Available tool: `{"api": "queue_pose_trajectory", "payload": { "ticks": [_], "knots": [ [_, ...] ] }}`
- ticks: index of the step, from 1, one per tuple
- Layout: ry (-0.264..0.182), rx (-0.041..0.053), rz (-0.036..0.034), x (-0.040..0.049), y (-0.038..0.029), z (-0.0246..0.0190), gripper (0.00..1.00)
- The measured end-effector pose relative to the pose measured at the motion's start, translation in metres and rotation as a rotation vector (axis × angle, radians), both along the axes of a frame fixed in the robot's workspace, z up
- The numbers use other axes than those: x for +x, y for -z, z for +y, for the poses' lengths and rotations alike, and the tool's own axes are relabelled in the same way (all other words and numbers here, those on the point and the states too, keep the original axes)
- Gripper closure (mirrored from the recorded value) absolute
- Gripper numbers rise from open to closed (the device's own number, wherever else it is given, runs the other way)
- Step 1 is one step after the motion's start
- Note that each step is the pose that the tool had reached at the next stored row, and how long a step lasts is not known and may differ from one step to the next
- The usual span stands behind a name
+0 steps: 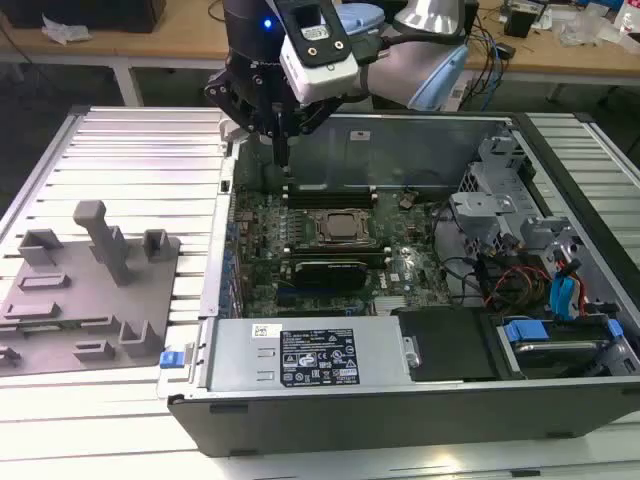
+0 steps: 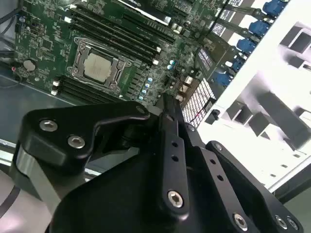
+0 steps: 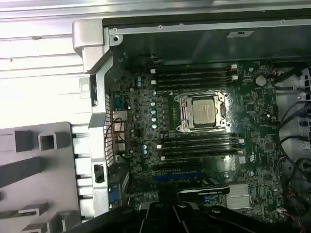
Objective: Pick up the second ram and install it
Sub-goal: 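Reach for the second ram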
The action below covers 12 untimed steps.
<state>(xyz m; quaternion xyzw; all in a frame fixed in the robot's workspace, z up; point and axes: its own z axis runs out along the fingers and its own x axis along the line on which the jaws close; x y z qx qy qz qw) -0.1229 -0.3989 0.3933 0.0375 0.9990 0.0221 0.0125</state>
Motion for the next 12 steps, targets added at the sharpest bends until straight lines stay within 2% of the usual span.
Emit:
{"api": "queue_pose_trajectory", "payload": {
  "ticks": [2, 4, 6, 8, 11, 12],
  "knots": [
    [0.000, 0.0000, 0.0001, -0.0155, 0.0000, 0.0000, 0.89],
    [0.000, -0.0001, 0.0001, -0.0269, 0.0000, 0.0000, 0.89],
    [0.000, 0.0000, 0.0001, -0.0345, 0.0000, 0.0000, 0.89],
    [0.000, -0.0001, 0.0001, -0.0471, 0.0001, 0.0000, 0.89],
    [0.000, 0.0000, 0.0000, -0.0552, 0.0003, 0.0000, 0.89],
    [0.000, 0.0000, 0.0000, -0.0655, 0.0004, 0.0000, 0.89]
  ]
}}
